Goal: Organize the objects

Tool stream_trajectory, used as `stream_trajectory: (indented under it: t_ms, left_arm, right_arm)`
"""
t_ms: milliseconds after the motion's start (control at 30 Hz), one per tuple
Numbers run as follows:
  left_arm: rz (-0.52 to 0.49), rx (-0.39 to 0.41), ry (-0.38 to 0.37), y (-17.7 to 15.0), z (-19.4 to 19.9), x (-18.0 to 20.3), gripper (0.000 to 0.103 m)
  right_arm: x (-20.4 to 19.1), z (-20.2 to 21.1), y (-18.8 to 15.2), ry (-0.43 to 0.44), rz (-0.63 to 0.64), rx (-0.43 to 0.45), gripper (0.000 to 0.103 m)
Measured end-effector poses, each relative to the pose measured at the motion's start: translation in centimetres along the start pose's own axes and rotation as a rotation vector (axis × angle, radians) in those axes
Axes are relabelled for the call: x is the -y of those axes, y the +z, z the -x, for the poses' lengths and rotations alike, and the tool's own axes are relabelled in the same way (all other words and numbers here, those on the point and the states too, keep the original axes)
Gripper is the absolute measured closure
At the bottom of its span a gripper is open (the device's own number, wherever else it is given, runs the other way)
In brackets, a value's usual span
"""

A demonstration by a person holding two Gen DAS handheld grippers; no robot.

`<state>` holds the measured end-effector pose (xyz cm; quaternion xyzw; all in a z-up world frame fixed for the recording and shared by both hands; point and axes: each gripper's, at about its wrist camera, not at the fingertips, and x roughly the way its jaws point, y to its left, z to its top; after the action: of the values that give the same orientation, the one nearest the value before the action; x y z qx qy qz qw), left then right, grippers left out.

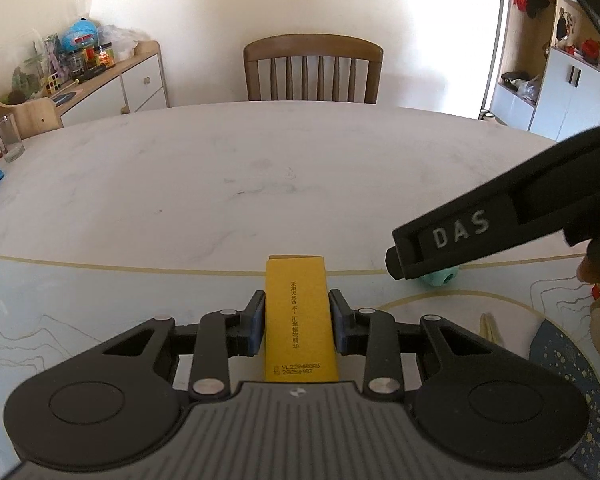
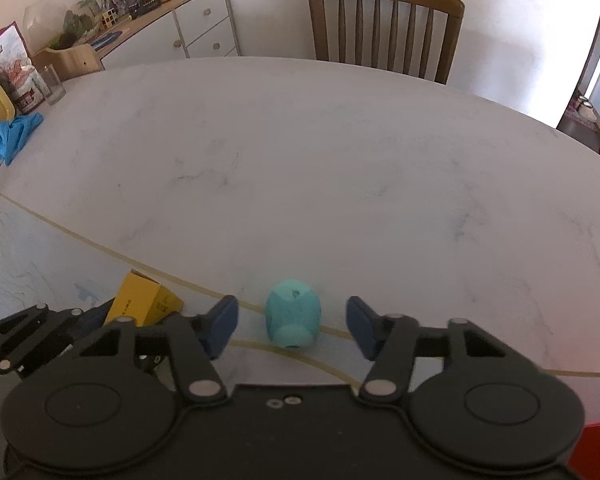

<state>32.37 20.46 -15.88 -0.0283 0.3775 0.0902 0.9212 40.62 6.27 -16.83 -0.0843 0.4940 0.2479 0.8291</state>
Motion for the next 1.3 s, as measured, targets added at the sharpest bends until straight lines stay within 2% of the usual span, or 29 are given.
stream_trajectory:
  t_ms: [133, 200, 600, 1100, 1167, 1300]
  left_arm:
    - [-0.003, -0.011, -0.007, 0.2, -0.3, -0.4, 0.072]
    - [-0.002, -0.017, -0.009, 0.3, -0.4, -0.5, 0.072]
    - [0.003, -0.037, -0.005, 1.3, 0.9, -0.9, 0.073]
    - [-0.028, -0.021, -0.059, 1.9, 7.9, 1.0, 0.074]
    - [-0.035, -0.019, -0.073, 1.8, 8.9, 1.4, 0.086]
    - [-0.071, 0.004, -0.087, 1.5, 11.1, 2.6, 0.089]
  right_arm:
    - [0.0, -0.2, -0.4, -0.024, 0.007, 0.011, 0.063]
    - [-0.1, -0.3, -0.5, -0.028, 0.004, 0.017, 0.074]
    - [0.4, 2.5, -2.2, -0.016, -0.003, 0.031, 0.074]
    - [2.0, 13.0, -5.8, 0.021, -0.100, 0.145, 0.074]
    - [2.2, 14.3, -6.2, 0.026, -0.109, 0.165, 0.074]
    - [2.9, 17.0, -8.0, 0.033, -0.120, 0.194, 0.074]
